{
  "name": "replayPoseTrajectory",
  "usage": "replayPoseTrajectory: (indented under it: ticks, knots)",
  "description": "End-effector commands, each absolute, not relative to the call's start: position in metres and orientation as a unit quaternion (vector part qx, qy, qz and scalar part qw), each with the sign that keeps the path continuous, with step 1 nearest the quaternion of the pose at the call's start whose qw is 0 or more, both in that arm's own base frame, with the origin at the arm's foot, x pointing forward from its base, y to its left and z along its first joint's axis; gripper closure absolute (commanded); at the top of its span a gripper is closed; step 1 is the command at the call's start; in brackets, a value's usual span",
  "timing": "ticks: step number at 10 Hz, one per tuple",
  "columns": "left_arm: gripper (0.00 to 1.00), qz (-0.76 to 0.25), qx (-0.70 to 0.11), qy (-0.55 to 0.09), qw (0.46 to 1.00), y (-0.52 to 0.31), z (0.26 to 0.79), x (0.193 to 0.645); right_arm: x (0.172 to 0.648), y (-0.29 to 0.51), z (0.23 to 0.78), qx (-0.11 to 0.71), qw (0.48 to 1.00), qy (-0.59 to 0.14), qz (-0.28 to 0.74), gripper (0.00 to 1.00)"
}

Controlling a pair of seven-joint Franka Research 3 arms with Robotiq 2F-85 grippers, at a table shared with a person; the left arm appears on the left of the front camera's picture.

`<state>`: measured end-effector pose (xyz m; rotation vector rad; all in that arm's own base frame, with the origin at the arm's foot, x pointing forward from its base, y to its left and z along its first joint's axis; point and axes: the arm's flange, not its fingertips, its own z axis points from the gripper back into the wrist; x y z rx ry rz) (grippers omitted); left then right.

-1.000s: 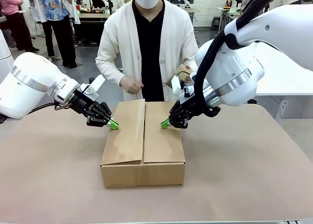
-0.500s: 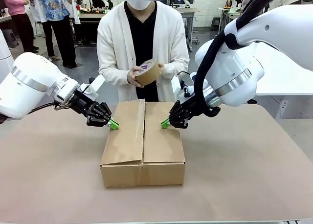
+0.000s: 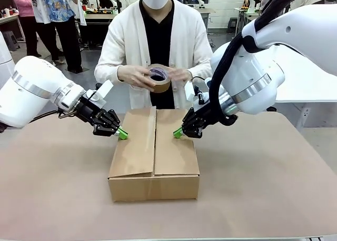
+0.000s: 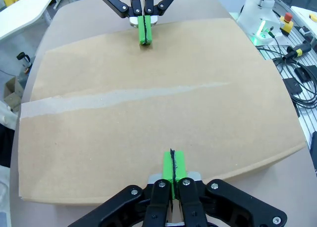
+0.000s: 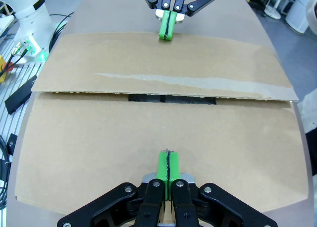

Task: Wrap the clocks to prevent damage.
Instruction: Push the left (or right) flap of the Package Box to close it, then after the human seals the box with tape, release both hands from the side flaps of the Package Box.

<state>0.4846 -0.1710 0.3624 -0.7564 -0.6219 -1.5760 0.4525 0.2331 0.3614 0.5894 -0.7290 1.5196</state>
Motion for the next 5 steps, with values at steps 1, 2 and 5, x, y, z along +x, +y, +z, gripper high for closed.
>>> replayPoseTrajectory:
  ticks: [1, 2, 5]
  knots:
    - [0.99, -0.677, -0.333, -0.269, 0.599, -0.1711, 0.3567, 0.4853, 0.4513, 0.2328, 0.3559, 0.260, 0.631, -0.317, 0.658, 0.99]
    - [0.99, -0.677, -0.333, -0.269, 0.599, -0.1711, 0.3567, 0.4853, 0.4513, 0.2328, 0.3559, 0.260, 0.631, -0.317, 0.658, 0.99]
    - [0.99, -0.677, -0.333, -0.269, 0.599, -0.1711, 0.3567, 0.4853, 0.4513, 0.2328, 0.3559, 0.260, 0.631, -0.317, 0.658, 0.99]
